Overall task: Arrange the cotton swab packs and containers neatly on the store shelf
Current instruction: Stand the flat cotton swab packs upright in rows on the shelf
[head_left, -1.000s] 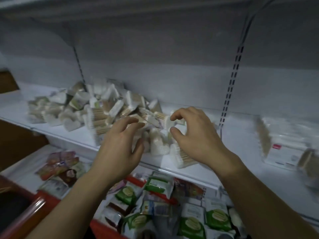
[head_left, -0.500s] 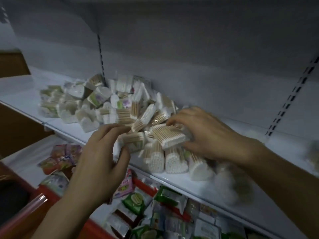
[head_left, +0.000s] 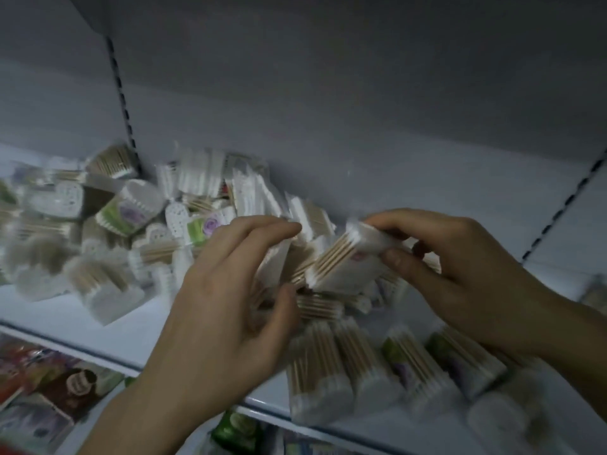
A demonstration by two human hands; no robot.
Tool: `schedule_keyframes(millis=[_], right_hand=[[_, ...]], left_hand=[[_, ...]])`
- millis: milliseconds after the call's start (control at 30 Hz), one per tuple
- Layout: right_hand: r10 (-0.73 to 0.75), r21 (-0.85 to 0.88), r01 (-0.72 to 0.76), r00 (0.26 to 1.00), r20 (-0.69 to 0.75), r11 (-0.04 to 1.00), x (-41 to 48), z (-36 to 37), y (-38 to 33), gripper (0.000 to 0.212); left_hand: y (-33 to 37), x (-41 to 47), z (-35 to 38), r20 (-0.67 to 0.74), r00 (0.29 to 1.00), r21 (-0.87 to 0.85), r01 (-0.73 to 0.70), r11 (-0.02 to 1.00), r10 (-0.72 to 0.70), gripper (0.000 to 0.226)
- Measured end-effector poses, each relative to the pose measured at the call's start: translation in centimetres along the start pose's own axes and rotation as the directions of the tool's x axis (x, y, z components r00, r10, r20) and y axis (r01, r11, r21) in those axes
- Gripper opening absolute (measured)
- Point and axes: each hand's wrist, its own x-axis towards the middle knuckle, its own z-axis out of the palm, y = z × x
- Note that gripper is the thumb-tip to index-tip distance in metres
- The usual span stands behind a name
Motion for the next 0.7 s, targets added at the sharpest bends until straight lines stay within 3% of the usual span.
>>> schedule_keyframes(millis=[67, 167, 267, 333, 433, 500, 600, 700], right_hand=[[0.024, 0.040, -0.022, 0.999, -0.043, 0.999, 0.6, 0.0, -0.7, 0.028], [0.041, 0.156, -0.032, 0.998, -0.054, 0.987, 1.7, 1.3, -2.0, 0.028], [0.192, 0.366, -0.134, 0.973, -0.127, 0.921, 2.4, 3.0, -3.4, 0.028], [0.307, 0.419, -0.189, 0.922, -0.235, 0.888, 2.5, 4.0, -4.0, 0.028], [0.403, 0.255, -0.333, 0.860, -0.314, 0.908, 2.3, 5.9, -5.5, 0.020], [0.483, 0.160, -0.456, 0.840, -0.248, 0.875, 2.2, 7.2, -7.5, 0.008], [0.578, 0.047, -0.578, 0.800, -0.160, 0.814, 3.0, 9.3, -10.5, 0.030], [0.521, -0.052, -0.536, 0.836, -0.176, 0.843, 4.3, 11.0, -12.0, 0.044]], left_hand=[[1.1, 0.9, -0.8, -0.063, 0.998, -0.082, -0.036, 0.996, 0.030, 0.044], [0.6, 2.2, 0.1, -0.045, 0.998, -0.115, -0.049, 0.992, 0.044, 0.043], [0.0, 2.3, -0.9, -0.108, 0.993, -0.133, -0.051, 0.990, 0.037, 0.023], [-1.1, 1.5, -2.1, -0.156, 0.986, -0.249, 0.010, 0.968, -0.051, 0.013], [-2.5, -0.2, -3.5, -0.173, 0.965, -0.450, 0.100, 0.888, -0.196, 0.010], [-3.2, -1.5, -4.5, -0.150, 0.956, -0.520, 0.141, 0.843, -0.252, 0.013], [-4.1, -3.1, -5.5, -0.124, 0.952, -0.570, 0.164, 0.805, -0.281, 0.014], [-4.8, -4.0, -6.4, -0.117, 0.945, -0.569, 0.188, 0.801, -0.305, 0.016]])
